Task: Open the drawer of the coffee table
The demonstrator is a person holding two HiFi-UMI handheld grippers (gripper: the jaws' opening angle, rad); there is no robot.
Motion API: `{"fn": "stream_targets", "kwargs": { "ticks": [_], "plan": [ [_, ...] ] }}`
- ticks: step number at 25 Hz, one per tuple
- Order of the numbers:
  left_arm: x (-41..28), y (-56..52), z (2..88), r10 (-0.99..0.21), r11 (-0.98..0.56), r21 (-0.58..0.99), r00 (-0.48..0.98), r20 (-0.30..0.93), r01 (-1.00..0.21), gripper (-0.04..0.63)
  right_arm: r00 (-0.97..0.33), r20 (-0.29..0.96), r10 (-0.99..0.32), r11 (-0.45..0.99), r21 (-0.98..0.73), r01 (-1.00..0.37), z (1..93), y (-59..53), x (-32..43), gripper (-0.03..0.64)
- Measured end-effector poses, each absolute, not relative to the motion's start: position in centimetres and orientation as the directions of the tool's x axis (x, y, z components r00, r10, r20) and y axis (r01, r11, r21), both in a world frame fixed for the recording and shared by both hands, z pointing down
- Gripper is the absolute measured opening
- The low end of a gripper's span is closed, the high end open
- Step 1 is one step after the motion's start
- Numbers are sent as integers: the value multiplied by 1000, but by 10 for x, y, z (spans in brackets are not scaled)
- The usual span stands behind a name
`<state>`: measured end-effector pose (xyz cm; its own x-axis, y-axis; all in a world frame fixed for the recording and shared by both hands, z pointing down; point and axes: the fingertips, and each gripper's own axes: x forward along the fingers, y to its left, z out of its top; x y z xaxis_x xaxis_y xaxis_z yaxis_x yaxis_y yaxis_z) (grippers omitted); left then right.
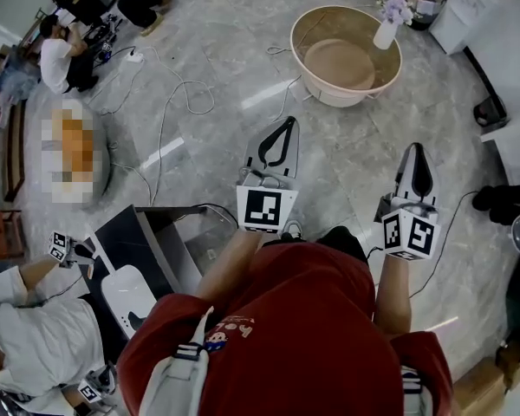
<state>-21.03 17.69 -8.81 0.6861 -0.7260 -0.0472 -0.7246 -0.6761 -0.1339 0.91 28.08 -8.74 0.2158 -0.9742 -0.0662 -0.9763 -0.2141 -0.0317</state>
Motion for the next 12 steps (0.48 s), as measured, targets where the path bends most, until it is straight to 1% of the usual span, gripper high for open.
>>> {"fn": "stream_targets", "kwargs": {
  "ticks": [4, 7, 10, 12],
  "plan": [
    [-217, 166, -82, -724, -684, -106, 689, -24, -722, 14, 226, -54, -973, -225, -16, -974, -84, 276, 1, 28],
    [-209, 157, -79, -717, -691, -108, 697, -28, -715, 14, 232, -49, -972, -231, -21, -973, -81, 268, 8, 28],
    [-197, 147, -70, -714, -700, -79, 699, 37, -710, 14, 233, -48, -971, -232, -31, -972, -77, 254, 19, 28],
    [-187, 137, -66, -713, -701, -77, 699, 53, -709, 14, 232, -47, -972, -230, -35, -973, -74, 244, 27, 28]
  ]
}}
